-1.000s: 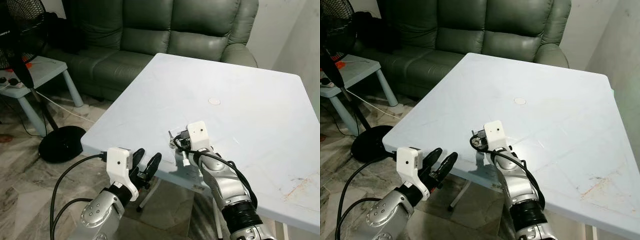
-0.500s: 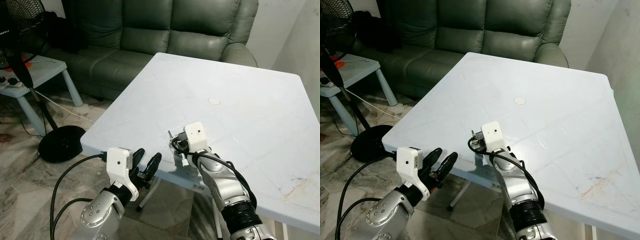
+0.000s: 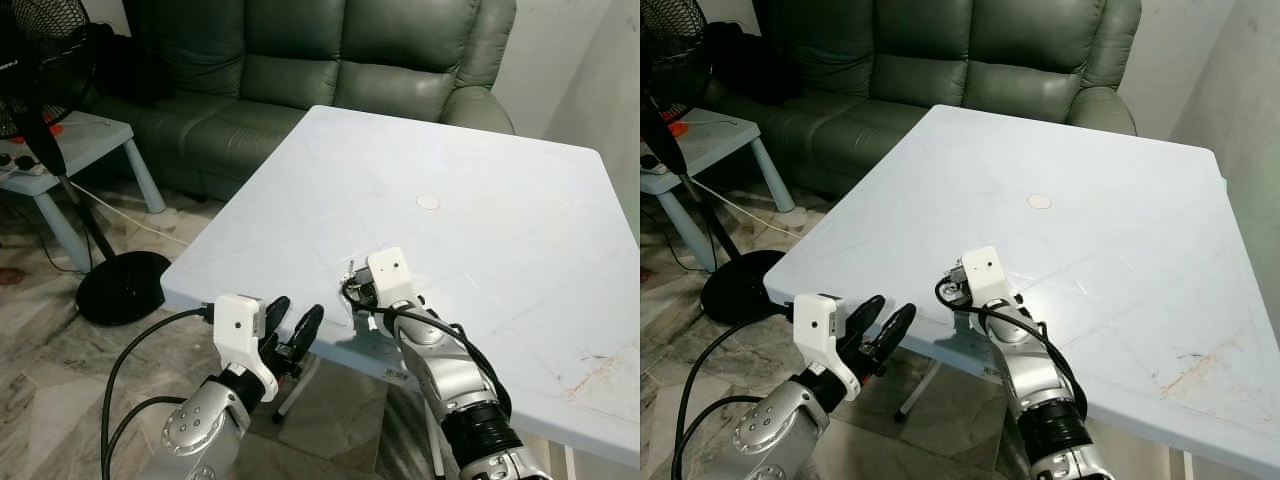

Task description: Hang keys on a hook

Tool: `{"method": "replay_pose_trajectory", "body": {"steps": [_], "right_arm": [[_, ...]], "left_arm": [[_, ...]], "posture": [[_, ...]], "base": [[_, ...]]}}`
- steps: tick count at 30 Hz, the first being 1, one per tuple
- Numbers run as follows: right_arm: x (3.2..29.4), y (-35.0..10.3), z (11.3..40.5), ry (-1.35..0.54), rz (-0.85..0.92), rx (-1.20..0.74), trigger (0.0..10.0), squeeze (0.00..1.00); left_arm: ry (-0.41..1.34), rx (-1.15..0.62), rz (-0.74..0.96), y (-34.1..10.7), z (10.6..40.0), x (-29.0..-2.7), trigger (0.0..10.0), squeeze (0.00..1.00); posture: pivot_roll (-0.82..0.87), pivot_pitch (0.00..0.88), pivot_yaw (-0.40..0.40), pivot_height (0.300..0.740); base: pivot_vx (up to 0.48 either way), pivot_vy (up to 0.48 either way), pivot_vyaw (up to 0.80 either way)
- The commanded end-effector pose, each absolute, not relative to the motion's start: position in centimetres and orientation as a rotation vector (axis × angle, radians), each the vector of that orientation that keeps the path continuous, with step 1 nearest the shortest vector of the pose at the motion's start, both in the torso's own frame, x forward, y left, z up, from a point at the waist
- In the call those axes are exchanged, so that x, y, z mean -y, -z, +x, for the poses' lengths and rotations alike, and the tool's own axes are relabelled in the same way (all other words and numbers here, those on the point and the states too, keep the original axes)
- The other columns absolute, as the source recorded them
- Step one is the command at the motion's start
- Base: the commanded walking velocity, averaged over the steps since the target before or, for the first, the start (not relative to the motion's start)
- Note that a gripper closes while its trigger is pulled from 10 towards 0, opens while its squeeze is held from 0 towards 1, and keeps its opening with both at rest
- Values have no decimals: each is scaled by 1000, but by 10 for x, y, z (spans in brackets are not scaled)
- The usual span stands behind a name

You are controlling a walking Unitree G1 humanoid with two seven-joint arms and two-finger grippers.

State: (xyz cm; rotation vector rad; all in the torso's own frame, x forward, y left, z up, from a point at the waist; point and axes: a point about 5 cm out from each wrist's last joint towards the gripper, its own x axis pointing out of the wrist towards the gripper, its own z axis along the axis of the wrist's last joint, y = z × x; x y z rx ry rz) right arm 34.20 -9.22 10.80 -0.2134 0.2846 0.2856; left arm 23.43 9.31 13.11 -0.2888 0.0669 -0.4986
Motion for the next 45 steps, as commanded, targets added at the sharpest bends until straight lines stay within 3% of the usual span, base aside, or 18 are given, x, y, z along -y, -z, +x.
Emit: {"method": "replay_pose_trajectory", "body": {"steps": [1, 15, 26, 28, 29, 30, 31, 32, 45], "right_arm": [[92, -108, 344, -274, -214, -289, 0, 0], [91, -115, 348, -248, -170, -247, 0, 0], [99, -143, 349, -222, -2, -55, 0, 0], [103, -146, 350, -204, 3, -37, 1569, 0], [105, -148, 349, -195, 10, -22, 1333, 0], [111, -157, 346, -170, 25, 52, 4627, 0], [111, -157, 346, -170, 25, 52, 4627, 0], [115, -165, 343, -179, 60, 133, 10000, 0], [132, -171, 316, -235, 141, 274, 10000, 0]], "left_arm": [[505, -53, -289, -136, 234, -92, 10000, 0], [504, -45, -289, -137, 236, -92, 10000, 0], [445, -3, -289, -144, 254, -95, 10000, 0], [430, 3, -298, -145, 257, -97, 10000, 0], [420, 7, -299, -146, 260, -99, 10000, 0], [399, 17, -289, -147, 266, -101, 10000, 0], [399, 17, -289, -147, 266, -101, 10000, 0], [380, 23, -297, -149, 271, -103, 10000, 0], [323, 108, -257, -167, 311, -121, 10000, 0]], "posture": [[200, 79, -30, 740], [202, 70, -28, 740], [204, 31, -27, 740], [203, 23, -26, 740], [201, 16, -24, 740], [201, 6, -23, 740], [201, 6, -23, 740], [200, 0, -22, 740], [176, 0, -11, 740]], "base": [[0, 0, 0], [0, 0, 0], [0, 0, 0], [0, 0, 0], [0, 0, 0], [0, 0, 0], [0, 0, 0], [0, 0, 0], [0, 0, 0]]}}
